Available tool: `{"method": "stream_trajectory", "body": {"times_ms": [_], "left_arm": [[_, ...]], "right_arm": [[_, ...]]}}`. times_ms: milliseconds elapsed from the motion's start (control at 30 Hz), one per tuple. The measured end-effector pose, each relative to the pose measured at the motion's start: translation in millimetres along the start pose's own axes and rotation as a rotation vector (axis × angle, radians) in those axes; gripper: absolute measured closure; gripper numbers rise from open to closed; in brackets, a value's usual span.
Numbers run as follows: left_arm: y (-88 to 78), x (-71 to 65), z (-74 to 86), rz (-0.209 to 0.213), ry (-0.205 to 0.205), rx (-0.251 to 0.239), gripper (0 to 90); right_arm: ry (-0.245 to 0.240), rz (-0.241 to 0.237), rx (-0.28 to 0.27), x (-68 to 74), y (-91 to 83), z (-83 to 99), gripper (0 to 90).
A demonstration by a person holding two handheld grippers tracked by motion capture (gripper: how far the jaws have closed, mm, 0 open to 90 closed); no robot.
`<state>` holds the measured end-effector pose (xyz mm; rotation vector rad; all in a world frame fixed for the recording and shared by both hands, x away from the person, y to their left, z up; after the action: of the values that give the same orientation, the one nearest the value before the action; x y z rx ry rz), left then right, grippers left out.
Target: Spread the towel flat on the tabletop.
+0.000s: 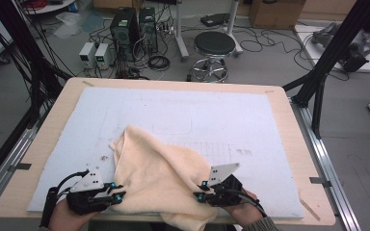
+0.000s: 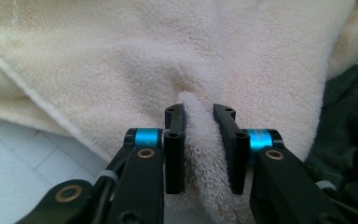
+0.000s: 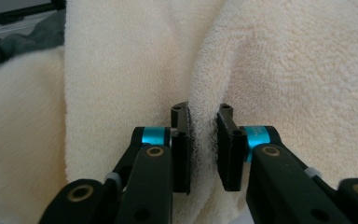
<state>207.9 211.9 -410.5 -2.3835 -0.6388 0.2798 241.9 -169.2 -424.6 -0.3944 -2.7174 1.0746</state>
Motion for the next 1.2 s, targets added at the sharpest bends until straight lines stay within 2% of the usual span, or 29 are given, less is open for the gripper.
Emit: {"method": "stream_trajectory", "body": {"times_ms": [33,67,100,167,200,267,300,333,367,400,433,467,500,533,567,633,667,700,767,800,833,867,900,933,1000,1067,1167,1200], "left_arm": [[-1.3,-1.1,-1.1,0.002,0.006,-0.003,73.3],[-3.3,-1.4,-3.3,0.002,0.013,-0.009,68.8],[-5.3,-1.3,-6.2,0.001,0.011,-0.024,68.8],[-10.3,0.8,-13.8,-0.009,0.019,-0.052,61.1],[-12.9,2.8,-18.1,-0.015,0.026,-0.062,61.1],[-16.6,8.9,-27.0,-0.032,0.035,-0.086,57.5],[-18.4,15.9,-35.1,-0.065,0.043,-0.114,52.4],[-18.4,15.9,-35.1,-0.065,0.043,-0.114,49.3],[-18.4,19.7,-38.1,-0.078,0.042,-0.122,47.6],[-17.2,23.6,-40.8,-0.08,0.032,-0.132,47.6],[-15.1,27.4,-43.1,-0.082,0.026,-0.14,46.0],[-12.0,31.2,-45.0,-0.086,0.028,-0.144,46.0],[-7.6,35.3,-47.1,-0.087,0.024,-0.142,45.0],[-2.0,39.1,-49.2,-0.085,0.017,-0.14,45.0],[4.0,43.2,-51.2,-0.086,0.016,-0.134,44.1],[16.9,51.6,-54.5,-0.084,0.02,-0.114,43.9],[23.7,56.0,-55.3,-0.092,0.021,-0.094,42.3],[30.6,60.7,-55.2,-0.096,0.008,-0.078,40.9],[42.3,68.9,-51.3,-0.098,-0.025,-0.048,39.8],[47.6,72.2,-48.3,-0.095,-0.033,-0.03,39.7],[53.0,74.7,-45.0,-0.099,-0.035,-0.006,39.7],[58.6,77.2,-41.4,-0.097,-0.035,0.017,40.8],[64.7,79.2,-37.2,-0.082,-0.051,0.031,40.8],[69.8,81.1,-33.3,-0.061,-0.064,0.051,43.1],[74.6,82.4,-29.9,-0.048,-0.084,0.046,47.8],[71.5,81.9,-32.2,-0.039,-0.072,0.05,59.1],[67.9,78.3,-35.1,-0.047,-0.061,0.052,76.7],[66.3,78.5,-36.4,-0.051,-0.059,0.047,76.7]], "right_arm": [[0.0,0.0,0.0,0.0,0.0,0.0,71.9],[0.004,0.006,-0.027,0.3,-6.2,-2.1,66.3],[0.004,0.006,-0.027,0.3,-6.2,-2.1,66.3],[0.014,0.033,-0.078,-4.9,-21.4,-6.2,59.8],[0.014,0.033,-0.078,-4.9,-21.4,-6.2,59.8],[0.031,0.059,-0.108,-12.2,-30.8,-7.9,57.3],[0.042,0.087,-0.125,-21.1,-37.5,-9.2,54.8],[0.042,0.087,-0.125,-21.1,-37.5,-9.2,54.8],[0.047,0.108,-0.137,-30.0,-40.3,-9.5,54.3],[0.047,0.108,-0.137,-30.0,-40.3,-9.5,54.3],[0.054,0.131,-0.129,-38.7,-38.7,-9.0,54.2],[0.054,0.131,-0.129,-38.7,-38.7,-9.0,54.2],[0.067,0.149,-0.117,-48.1,-32.6,-8.6,53.7],[0.067,0.149,-0.117,-48.1,-32.6,-8.6,53.7],[0.078,0.167,-0.096,-58.2,-23.6,-8.7,52.3],[0.09,0.176,-0.087,-62.7,-19.1,-8.8,51.3],[0.098,0.186,-0.059,-72.5,-10.5,-7.9,50.1],[0.122,0.18,-0.043,-76.5,-6.5,-6.6,49.9],[0.132,0.173,-0.026,-81.1,-1.7,-4.4,49.8],[0.156,0.164,0.013,-88.5,7.0,1.7,51.4],[0.156,0.164,0.013,-88.5,7.0,1.7,51.4],[0.174,0.144,0.0,-92.1,10.5,6.0,57.0],[0.174,0.144,0.0,-92.1,10.5,6.0,57.0],[0.174,0.15,-0.003,-92.4,10.4,6.4,61.0],[0.162,0.129,-0.003,-92.7,9.3,6.9,71.2],[0.159,0.109,0.001,-91.7,9.0,6.6,77.6],[0.152,0.109,-0.002,-91.2,3.4,4.9,79.9],[0.152,0.109,-0.002,-91.2,3.4,4.9,79.9]]}}
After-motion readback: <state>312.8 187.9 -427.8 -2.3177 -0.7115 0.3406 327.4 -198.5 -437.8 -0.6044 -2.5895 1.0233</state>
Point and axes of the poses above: each handheld gripper's, and its own axes: y roughly forward along the jaws, z roughly out of its underside, x roughly to its left, the point moved 1 cm from there along y, roughly forward along the jaws, and after that the axes turned 2 degrees about y, right-handed, at the moved point
